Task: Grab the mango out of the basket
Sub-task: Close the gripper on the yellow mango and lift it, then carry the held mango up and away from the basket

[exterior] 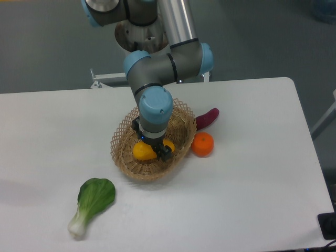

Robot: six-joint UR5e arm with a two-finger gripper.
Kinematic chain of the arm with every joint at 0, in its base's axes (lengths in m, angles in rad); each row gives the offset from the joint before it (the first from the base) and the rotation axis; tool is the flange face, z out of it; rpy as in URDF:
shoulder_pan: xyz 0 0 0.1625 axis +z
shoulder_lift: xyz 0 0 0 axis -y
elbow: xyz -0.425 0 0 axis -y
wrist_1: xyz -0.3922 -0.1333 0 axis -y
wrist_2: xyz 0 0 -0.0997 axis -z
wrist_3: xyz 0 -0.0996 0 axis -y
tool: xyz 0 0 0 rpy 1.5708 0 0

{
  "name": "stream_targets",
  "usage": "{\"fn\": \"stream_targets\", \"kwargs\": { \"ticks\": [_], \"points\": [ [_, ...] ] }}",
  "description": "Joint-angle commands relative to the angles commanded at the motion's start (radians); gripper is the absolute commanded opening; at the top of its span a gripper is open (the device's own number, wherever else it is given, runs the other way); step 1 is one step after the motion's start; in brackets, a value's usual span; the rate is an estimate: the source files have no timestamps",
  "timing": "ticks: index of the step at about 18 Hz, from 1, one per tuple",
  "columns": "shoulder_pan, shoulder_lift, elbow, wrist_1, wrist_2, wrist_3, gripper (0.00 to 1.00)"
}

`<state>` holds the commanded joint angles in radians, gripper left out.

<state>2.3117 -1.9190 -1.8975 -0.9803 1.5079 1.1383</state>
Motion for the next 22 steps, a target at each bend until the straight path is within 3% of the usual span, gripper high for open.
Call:
{"fn": "stream_targets", "kwargs": {
  "ticks": [6,13,18,22],
  "points": [
    [-0.003,0.009,0.009,0.005,0.005,-0.003,0.49],
    [0.012,0.038,0.058,-0.018,0.011,0.003,0.50],
    [0.083,0.074,0.069,-0.015,0.008,0.020,0.50],
    [0.129,0.074,0.129,-0.018,0.009,0.038,0.50]
  ]
}}
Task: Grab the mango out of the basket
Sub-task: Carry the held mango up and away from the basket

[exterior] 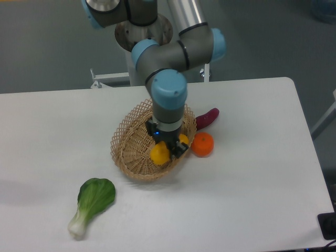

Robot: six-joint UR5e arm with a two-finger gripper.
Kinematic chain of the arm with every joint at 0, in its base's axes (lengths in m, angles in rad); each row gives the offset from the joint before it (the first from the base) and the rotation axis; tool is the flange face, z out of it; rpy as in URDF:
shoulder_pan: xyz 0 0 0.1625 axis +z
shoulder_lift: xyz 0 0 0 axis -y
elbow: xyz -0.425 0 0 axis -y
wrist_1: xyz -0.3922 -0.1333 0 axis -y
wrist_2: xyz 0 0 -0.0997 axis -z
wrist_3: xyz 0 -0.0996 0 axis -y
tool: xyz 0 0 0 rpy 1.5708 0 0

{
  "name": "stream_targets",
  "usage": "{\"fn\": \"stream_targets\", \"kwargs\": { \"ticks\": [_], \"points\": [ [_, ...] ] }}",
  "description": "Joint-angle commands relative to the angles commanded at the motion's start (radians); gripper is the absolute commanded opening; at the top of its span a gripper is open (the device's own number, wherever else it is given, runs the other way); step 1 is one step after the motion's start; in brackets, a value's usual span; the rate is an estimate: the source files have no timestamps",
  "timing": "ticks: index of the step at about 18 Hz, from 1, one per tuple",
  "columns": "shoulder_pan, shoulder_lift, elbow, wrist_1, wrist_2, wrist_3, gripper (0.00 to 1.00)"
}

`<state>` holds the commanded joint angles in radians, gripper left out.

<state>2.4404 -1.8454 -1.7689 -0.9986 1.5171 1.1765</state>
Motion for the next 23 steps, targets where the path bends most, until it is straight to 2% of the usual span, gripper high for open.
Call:
{"fn": "stream_targets", "kwargs": {
  "ticks": [3,5,7,14,18,23],
  "points": [
    [0.020,-0.014,0.067,-0.011,0.002,0.000,0.50],
    [0.070,-0.024,0.110,-0.034,0.012,0.003,0.51],
    [0.086,-0.041,0.140,-0.043,0.021,0.005,0.51],
    [0.141,-0.135,0.247,-0.052,0.120,0.049,0.53],
    [0.158,-0.149,0.279,-0.104,0.121,0.049,0.53],
    [0.158,-0.152,0.281,-0.104,0.123,0.051,0.53]
  ]
}}
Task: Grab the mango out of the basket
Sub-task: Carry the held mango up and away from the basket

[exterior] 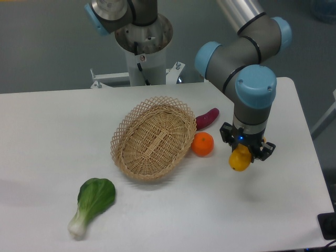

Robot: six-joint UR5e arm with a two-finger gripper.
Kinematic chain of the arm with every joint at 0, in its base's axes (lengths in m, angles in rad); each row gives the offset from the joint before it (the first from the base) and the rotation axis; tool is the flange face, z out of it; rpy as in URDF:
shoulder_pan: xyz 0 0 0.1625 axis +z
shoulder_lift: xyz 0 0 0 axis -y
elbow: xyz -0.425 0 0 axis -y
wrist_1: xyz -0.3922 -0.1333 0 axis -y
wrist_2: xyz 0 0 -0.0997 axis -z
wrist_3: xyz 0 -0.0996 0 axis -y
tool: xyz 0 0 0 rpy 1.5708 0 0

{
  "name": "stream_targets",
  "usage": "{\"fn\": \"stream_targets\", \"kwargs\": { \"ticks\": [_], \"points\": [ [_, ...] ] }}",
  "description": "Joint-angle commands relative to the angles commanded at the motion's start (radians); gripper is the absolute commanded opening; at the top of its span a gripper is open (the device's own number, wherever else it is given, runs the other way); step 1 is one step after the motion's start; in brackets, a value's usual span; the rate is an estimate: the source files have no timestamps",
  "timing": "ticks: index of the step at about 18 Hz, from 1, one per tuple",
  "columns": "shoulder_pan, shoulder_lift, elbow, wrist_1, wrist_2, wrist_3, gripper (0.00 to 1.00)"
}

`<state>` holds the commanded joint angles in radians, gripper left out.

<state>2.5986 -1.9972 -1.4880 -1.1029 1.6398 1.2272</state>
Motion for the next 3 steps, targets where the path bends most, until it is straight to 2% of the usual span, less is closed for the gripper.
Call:
{"fn": "stream_targets", "kwargs": {
  "ticks": [3],
  "points": [
    [0.000,0.000,0.000,0.000,0.000,0.000,0.53]
  ]
}}
